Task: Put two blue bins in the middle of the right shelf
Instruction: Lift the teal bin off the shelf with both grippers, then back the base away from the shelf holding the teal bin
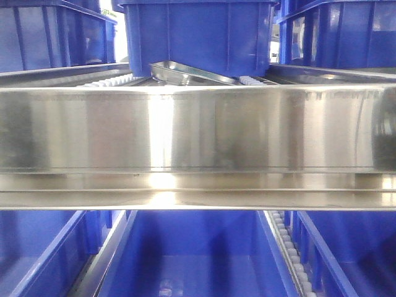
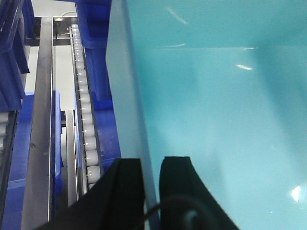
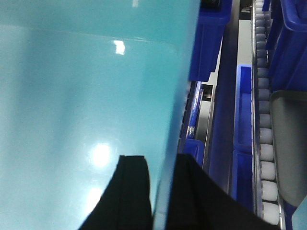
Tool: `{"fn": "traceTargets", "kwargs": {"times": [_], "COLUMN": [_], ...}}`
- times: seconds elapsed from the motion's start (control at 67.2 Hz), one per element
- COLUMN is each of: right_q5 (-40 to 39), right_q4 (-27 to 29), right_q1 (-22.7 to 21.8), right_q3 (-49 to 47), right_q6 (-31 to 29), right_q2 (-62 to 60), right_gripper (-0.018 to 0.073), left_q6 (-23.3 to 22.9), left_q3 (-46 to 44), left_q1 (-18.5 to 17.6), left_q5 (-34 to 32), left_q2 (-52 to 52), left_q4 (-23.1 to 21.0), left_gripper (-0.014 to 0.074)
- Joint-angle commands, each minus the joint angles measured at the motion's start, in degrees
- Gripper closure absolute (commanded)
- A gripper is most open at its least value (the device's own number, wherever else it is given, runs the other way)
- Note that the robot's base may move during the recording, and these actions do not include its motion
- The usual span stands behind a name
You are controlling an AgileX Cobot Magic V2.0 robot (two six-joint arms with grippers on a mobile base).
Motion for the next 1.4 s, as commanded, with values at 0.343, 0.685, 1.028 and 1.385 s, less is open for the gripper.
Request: {"fn": "traceTargets", "kwargs": {"times": [0.343, 0.685, 1.028, 1.385], "right_q5": [-1.40, -1.40, -1.40, -1.74], "right_q4": [-1.34, -1.34, -1.34, -1.34], "right_q1": [-0.09, -0.09, -0.09, -0.09], "right_q3": [-0.68, -0.68, -0.68, -0.68], "right_q6": [-1.07, -1.07, -1.07, -1.07], "right_q2": [-0.59, -0.59, -0.39, -0.18], "right_gripper": [0.0711, 0.0711, 0.0711, 0.0711], "left_q6": [0.98, 0.98, 0.98, 0.98], "left_q3": [-0.64, -0.64, -0.64, -0.64], "left_q1": [0.11, 0.11, 0.11, 0.11], "left_q5": [-3.67, -3.67, -3.68, -3.68], "left_q2": [-0.88, -0.88, -0.88, -0.88], "left_q4": [-1.90, -1.90, -1.45, -1.43], "left_gripper": [0.0707, 0.0707, 0.0707, 0.0707]}}
